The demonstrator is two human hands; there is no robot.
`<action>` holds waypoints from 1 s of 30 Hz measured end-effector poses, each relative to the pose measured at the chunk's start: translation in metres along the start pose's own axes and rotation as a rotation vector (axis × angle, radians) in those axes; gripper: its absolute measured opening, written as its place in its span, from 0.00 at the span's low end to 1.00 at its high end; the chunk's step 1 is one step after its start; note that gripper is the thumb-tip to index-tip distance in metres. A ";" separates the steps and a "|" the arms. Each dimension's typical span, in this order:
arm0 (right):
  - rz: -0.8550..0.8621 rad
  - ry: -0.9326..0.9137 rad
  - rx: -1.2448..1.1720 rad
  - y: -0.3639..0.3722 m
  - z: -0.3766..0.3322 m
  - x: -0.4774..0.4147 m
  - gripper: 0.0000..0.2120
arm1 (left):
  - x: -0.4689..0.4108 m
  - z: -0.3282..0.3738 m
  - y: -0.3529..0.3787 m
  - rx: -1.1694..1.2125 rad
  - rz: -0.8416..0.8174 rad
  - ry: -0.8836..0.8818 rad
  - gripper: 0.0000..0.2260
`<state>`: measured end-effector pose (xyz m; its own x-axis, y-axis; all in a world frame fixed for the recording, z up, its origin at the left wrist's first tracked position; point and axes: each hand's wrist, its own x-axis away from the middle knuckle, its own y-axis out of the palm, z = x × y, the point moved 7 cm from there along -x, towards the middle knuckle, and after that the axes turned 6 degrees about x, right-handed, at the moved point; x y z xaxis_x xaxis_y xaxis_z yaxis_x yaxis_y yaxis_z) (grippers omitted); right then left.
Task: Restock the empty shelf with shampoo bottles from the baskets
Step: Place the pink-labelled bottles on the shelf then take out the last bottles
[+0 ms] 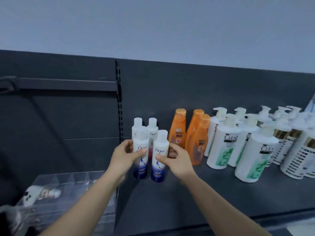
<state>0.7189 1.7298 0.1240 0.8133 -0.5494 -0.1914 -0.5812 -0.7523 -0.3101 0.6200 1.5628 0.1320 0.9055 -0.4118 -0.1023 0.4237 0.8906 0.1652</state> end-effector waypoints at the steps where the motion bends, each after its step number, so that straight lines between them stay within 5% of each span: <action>1: -0.013 -0.009 0.008 0.004 0.001 -0.005 0.18 | -0.005 -0.002 -0.002 -0.020 0.012 0.004 0.12; 17: -0.031 -0.016 0.116 0.033 0.014 -0.052 0.20 | -0.055 -0.030 -0.018 -0.127 0.006 0.012 0.13; 30: 0.026 -0.023 0.265 0.036 0.035 -0.054 0.19 | -0.060 -0.040 -0.017 -0.524 -0.045 0.178 0.24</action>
<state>0.6550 1.7454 0.0909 0.8007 -0.5562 -0.2226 -0.5768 -0.6151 -0.5376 0.5578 1.5803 0.0960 0.8496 -0.4529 -0.2701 0.3522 0.8686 -0.3484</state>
